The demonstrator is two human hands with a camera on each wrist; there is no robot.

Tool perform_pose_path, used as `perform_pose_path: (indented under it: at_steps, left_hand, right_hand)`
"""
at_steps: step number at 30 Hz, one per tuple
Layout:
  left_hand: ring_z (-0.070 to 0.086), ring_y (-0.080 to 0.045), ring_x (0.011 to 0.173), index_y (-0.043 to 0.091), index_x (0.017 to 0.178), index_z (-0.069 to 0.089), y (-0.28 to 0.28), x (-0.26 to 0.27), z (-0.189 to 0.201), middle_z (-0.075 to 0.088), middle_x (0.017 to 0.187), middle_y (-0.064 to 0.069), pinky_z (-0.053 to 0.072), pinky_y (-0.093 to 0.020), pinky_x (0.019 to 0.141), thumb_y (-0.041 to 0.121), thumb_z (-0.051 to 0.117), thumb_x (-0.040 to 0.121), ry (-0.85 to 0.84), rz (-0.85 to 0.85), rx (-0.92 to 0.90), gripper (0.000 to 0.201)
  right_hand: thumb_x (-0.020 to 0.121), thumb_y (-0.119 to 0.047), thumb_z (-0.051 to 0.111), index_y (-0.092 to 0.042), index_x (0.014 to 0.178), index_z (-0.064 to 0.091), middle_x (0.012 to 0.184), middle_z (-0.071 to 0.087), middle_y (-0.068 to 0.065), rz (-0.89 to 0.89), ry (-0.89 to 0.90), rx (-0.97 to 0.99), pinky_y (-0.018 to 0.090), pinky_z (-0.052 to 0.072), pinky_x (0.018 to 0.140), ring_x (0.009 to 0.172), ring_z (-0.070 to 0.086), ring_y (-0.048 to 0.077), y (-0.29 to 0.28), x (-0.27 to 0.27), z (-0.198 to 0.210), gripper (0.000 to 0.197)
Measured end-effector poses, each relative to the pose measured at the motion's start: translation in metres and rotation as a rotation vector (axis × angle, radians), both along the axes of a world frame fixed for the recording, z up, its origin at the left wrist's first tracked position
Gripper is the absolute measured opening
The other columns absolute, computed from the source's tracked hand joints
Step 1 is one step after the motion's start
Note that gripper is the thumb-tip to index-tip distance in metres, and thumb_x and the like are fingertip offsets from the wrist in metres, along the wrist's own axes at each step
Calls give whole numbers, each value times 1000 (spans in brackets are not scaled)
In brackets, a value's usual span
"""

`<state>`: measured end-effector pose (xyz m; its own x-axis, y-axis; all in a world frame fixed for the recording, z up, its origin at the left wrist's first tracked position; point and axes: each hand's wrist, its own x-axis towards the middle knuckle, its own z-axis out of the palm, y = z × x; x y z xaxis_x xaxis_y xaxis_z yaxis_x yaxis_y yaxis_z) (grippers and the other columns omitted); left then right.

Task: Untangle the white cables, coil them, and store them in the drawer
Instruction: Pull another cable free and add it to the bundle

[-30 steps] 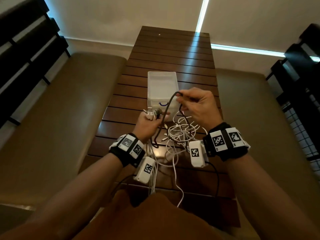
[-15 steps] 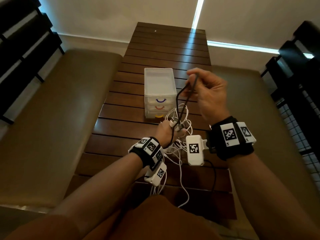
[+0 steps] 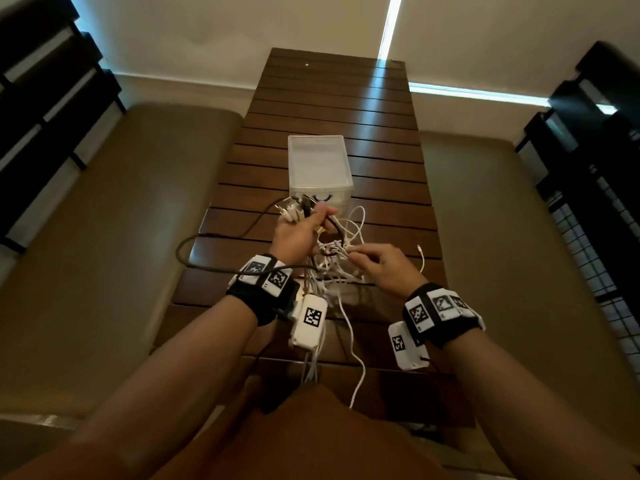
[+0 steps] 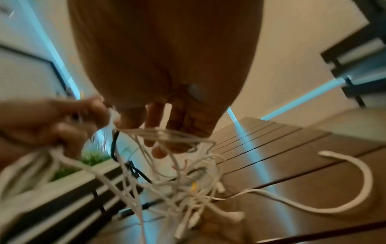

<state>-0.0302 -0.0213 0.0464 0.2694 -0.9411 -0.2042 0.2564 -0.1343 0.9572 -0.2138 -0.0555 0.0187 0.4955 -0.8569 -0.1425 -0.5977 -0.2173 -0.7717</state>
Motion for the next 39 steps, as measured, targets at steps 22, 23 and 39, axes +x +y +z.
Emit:
perform_pose_path:
  at_steps: [22, 23, 39]
  left_hand:
    - [64, -12, 68, 16, 77, 68, 9, -8, -17, 69, 73, 1, 56, -38, 69, 14, 75, 80, -394, -348, -26, 8]
    - [64, -15, 68, 17, 73, 69, 7, -7, -24, 70, 73, -3, 55, -42, 71, 19, 78, 76, -475, -369, 20, 10]
    - [67, -19, 73, 11, 80, 72, 3, -5, -20, 72, 79, -6, 54, -37, 68, 30, 81, 74, -757, -232, -38, 22]
  right_hand:
    - [86, 6, 64, -7, 93, 70, 66, 66, -3, -114, -591, -35, 20, 52, 56, 54, 57, 10, -4, 25, 81, 16]
    - [85, 7, 64, -8, 90, 69, 64, 66, -6, -138, -646, -64, 20, 51, 55, 52, 56, 8, -5, 24, 89, 17]
    - [86, -5, 68, -18, 93, 67, 87, 69, 1, -109, -337, 45, 18, 51, 62, 73, 65, 7, 11, 17, 52, 15]
